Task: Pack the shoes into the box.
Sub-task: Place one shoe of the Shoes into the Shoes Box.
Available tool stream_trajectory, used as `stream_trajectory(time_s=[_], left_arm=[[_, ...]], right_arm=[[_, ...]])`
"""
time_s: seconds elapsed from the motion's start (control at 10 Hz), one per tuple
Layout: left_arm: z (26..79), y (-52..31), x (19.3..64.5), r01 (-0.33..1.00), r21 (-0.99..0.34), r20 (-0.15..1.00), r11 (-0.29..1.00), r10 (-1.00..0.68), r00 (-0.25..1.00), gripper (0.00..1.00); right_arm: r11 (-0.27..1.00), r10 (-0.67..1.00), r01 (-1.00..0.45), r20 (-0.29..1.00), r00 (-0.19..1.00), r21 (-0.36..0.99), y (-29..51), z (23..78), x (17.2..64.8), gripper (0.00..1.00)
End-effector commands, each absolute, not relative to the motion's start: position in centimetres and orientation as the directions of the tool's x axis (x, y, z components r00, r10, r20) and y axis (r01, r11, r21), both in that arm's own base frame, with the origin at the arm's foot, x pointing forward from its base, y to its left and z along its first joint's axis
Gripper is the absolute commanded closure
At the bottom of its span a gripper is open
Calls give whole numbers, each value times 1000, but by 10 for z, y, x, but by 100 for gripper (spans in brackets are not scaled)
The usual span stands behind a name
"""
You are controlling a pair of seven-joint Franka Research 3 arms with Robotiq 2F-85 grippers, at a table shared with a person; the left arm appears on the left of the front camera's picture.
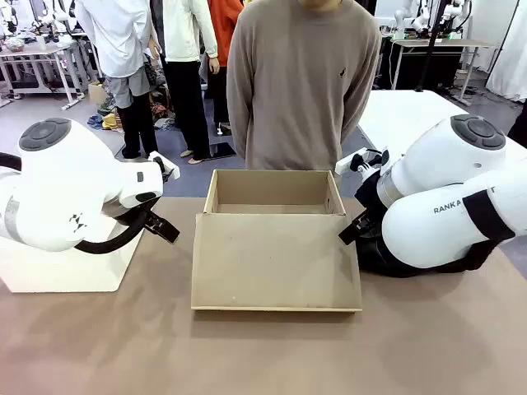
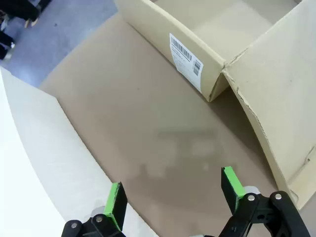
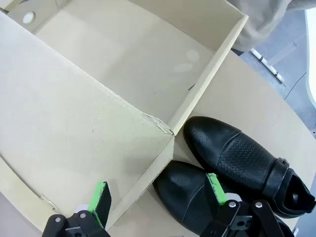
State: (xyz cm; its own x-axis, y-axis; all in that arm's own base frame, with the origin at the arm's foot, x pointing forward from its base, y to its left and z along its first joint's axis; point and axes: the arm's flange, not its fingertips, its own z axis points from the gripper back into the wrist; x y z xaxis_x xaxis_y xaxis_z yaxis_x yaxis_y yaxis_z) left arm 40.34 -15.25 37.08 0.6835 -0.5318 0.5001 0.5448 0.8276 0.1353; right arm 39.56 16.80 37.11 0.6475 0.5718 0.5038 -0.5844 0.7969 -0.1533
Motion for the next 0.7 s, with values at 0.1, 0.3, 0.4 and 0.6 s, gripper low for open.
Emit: stream_trajectory(time_s=[0.1, 0.3, 0.4, 0.6], left_arm=[[371, -152, 403, 545, 135, 500, 828, -532, 683, 0], [371, -152, 403, 545, 135, 500, 828, -532, 683, 0], [371, -152, 403, 545, 135, 500, 828, -532, 683, 0], [371, -152, 403, 545, 135, 500, 828, -532, 683, 0]], right_arm=[[797, 572, -584, 504, 647, -153, 168, 371, 396, 0], [797, 572, -584, 504, 647, -153, 168, 371, 396, 0], [797, 572, -584, 504, 647, -153, 168, 371, 396, 0], [797, 572, -584, 504, 647, -153, 168, 371, 396, 0]])
